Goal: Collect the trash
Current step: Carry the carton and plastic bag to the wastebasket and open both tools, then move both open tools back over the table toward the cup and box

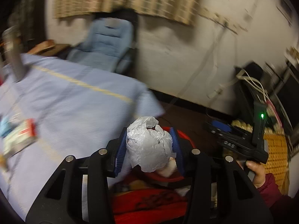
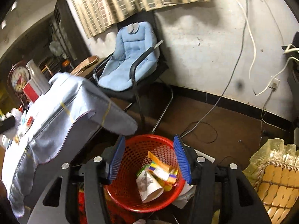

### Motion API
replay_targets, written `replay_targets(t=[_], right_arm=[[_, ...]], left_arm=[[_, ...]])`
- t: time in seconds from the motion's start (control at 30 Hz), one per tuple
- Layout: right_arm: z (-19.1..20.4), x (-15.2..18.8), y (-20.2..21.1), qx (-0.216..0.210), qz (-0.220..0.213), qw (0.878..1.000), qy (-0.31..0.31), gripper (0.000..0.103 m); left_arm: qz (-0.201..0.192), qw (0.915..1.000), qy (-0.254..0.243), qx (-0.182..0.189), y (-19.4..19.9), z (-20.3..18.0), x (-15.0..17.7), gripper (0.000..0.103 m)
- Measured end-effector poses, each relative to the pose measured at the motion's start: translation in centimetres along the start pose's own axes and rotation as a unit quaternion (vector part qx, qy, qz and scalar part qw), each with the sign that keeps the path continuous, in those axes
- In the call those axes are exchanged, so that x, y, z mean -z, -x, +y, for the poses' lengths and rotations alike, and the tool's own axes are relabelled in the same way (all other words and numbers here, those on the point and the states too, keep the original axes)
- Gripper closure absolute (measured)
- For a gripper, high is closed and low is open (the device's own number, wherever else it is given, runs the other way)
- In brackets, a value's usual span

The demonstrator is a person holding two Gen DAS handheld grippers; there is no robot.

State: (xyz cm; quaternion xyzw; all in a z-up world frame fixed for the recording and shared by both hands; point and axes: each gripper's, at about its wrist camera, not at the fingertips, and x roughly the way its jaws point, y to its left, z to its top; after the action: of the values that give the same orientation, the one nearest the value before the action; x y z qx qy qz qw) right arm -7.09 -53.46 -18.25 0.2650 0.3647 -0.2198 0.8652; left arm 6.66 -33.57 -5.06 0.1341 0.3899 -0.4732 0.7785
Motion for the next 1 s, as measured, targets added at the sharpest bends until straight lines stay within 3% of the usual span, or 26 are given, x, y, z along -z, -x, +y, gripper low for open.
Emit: replay_targets(t=[0.13, 0.27, 0.33, 0.47, 0.5, 0.53, 0.6, 0.7, 1.0], right_arm=[[-1.3, -0.2, 0.4, 0.009, -0.008, 1.000, -0.009, 0.050], [-2.3, -0.5, 0.1, 0.008, -0.008, 1.000, -0.024, 0.050], [-2.6, -0.3, 0.1, 0.009, -0.006, 1.000, -0.027, 0.050], [-2.8, -0.1, -0.3, 0.009, 0.000, 0.999, -0.031, 0.050], [-2.7, 0.0, -0.3, 0.011, 0.000, 0.999, -0.031, 0.050], [-2.7, 0.0, -0.3, 0.011, 0.000, 0.999, -0.031, 0.050], [-2.8, 0.0, -0.2, 0.010, -0.001, 0.999, -0.033, 0.050], [-2.5, 0.1, -0.2, 0.006, 0.000, 1.000, -0.030, 0.050], [0.5, -0.3, 1.4, -0.006, -0.014, 1.000, 0.009, 0.050]], left_arm=[[0.036, 0.9984, -0.040, 0.019, -4.9, -4.2, -0.7, 0.057], [0.065, 0.9958, -0.051, 0.039, -8.5, -5.6, -0.8, 0.056], [0.077, 0.9948, -0.050, 0.045, -9.6, -5.8, -0.8, 0.042], [0.083, 0.9941, -0.042, 0.056, -10.5, -5.4, -0.8, 0.041], [0.086, 0.9935, -0.043, 0.062, -10.7, -5.4, -0.9, 0.039], [0.089, 0.9932, -0.044, 0.061, -10.8, -5.4, -0.8, 0.029], [0.088, 0.9939, -0.042, 0.051, -10.6, -5.4, -0.6, 0.021], [0.076, 0.9952, -0.041, 0.046, -9.5, -5.0, -0.8, 0.021], [0.010, 0.9991, -0.034, -0.023, -3.5, -2.2, -1.6, 0.010]])
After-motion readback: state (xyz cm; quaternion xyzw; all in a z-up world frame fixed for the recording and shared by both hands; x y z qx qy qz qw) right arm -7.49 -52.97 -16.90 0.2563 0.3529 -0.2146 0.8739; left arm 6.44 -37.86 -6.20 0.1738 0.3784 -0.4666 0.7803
